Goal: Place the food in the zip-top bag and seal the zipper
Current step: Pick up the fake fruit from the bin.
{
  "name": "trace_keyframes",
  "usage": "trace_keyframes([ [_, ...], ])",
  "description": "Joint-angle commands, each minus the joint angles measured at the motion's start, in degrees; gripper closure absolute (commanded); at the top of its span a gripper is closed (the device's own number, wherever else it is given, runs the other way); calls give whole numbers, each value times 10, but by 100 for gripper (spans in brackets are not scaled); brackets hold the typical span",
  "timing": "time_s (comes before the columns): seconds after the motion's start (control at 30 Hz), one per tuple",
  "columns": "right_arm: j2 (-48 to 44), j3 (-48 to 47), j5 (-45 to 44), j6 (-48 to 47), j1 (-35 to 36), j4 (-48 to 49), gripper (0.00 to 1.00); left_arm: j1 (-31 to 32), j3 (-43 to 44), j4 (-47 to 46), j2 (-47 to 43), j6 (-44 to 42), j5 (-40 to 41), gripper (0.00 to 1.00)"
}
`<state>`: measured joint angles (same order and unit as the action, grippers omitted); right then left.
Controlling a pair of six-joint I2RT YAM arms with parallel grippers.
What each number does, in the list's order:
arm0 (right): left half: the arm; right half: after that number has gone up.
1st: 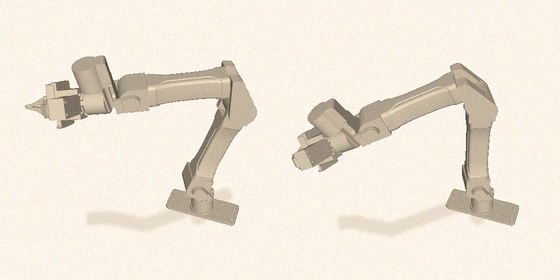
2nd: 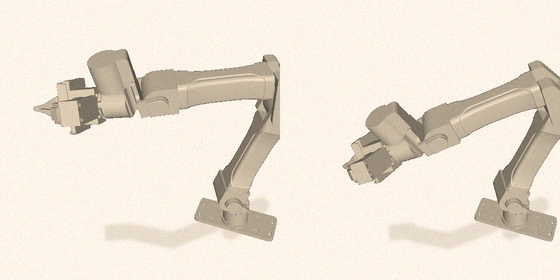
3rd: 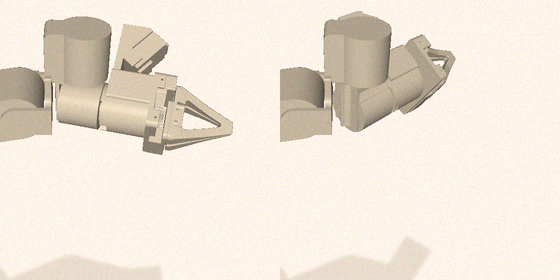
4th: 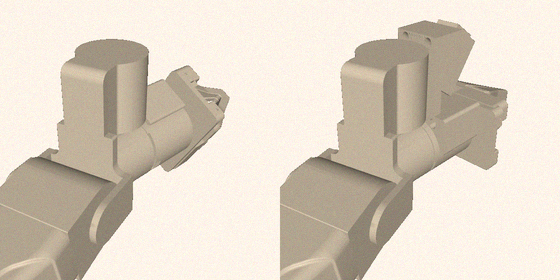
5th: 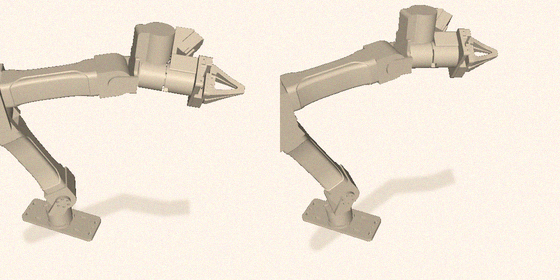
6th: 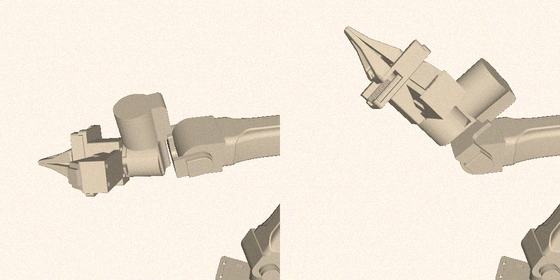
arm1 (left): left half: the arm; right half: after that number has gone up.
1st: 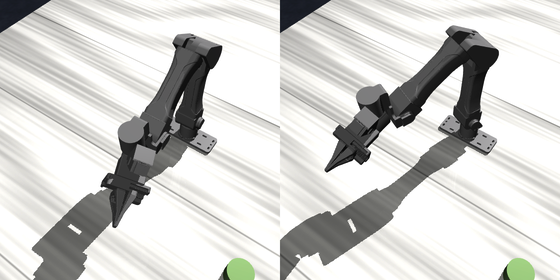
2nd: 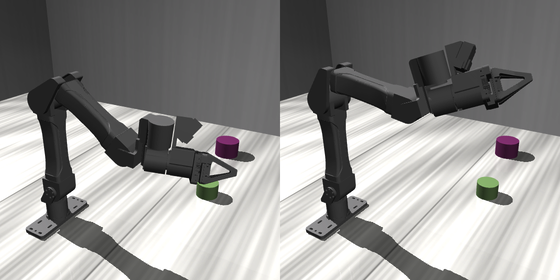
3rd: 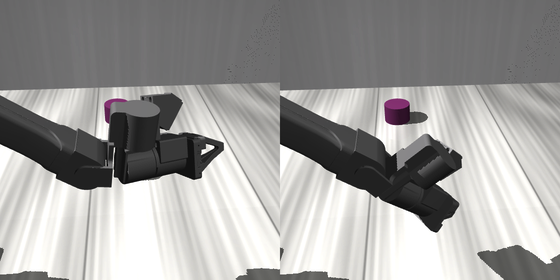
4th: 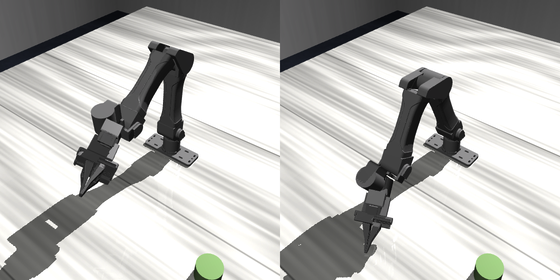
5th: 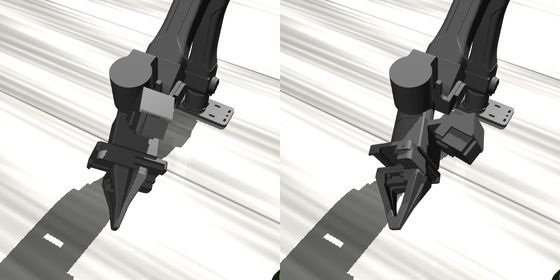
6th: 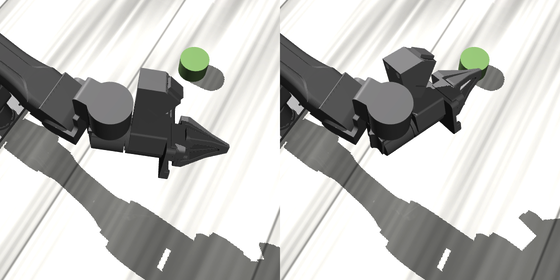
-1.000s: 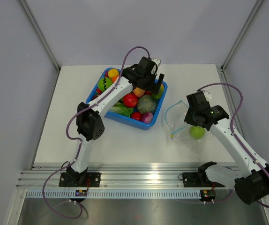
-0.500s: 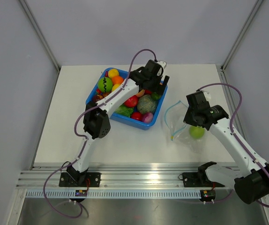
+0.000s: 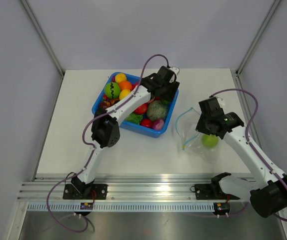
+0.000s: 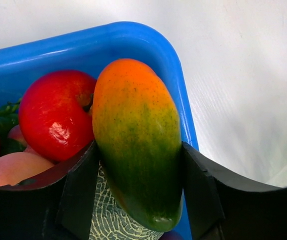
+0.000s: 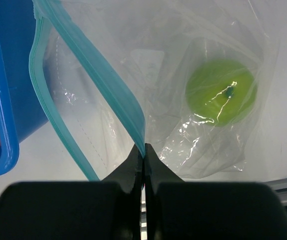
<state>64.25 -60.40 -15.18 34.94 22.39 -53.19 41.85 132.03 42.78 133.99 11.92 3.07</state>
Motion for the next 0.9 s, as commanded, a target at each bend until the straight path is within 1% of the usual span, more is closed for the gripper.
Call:
trace_keyframes([
  [0.0, -11, -19, 10, 4, -4, 9, 100, -1, -8, -28, -55, -5, 5, 62],
  [0.03, -11, -20, 11, 5, -3, 10, 100, -1, -20, -29, -64, -4, 4, 66],
  [0.07, -11, -21, 13, 5, -4, 12, 100, -1, -25, -30, -73, -4, 4, 74],
  [0.17, -5, -28, 26, 3, -4, 22, 100, -1, -47, -31, -120, -1, 2, 87],
  [0.2, 0, -31, 34, 1, -4, 26, 100, -1, -57, -31, -151, -3, -2, 94],
  [0.27, 5, -40, 61, -4, -4, 49, 100, -2, -88, -30, -187, -9, -9, 99],
  [0.37, 34, -52, 88, -6, -6, 77, 100, -7, -120, -12, -242, 0, -47, 100],
  [0.4, 41, -56, 94, -6, -7, 81, 100, -8, -130, -9, -256, 1, -86, 100],
  [0.47, 52, -64, 110, -7, -6, 94, 100, -8, -160, -9, -292, 9, -128, 100],
  [0.5, 56, -66, 116, -7, -6, 100, 100, -8, -195, -12, -303, 15, -178, 100],
  [0.53, 57, -67, 121, -7, -6, 109, 100, -7, -213, -16, -312, 34, -198, 100],
  [0.57, 58, -72, 131, -8, -7, 113, 100, -6, -234, -37, -330, 42, -218, 100],
  [0.6, 56, -72, 135, -10, -7, 114, 100, -5, -275, -48, -338, 51, -255, 100],
  [0.67, 50, -73, 138, -12, -6, 118, 100, 4, -313, -93, -355, 76, -284, 100],
  [0.73, 39, -72, 133, -15, -6, 115, 100, 11, -338, -111, -349, 97, -308, 100],
  [0.87, 17, -65, 125, -15, -7, 101, 100, 34, -332, -121, -303, 116, -342, 100],
])
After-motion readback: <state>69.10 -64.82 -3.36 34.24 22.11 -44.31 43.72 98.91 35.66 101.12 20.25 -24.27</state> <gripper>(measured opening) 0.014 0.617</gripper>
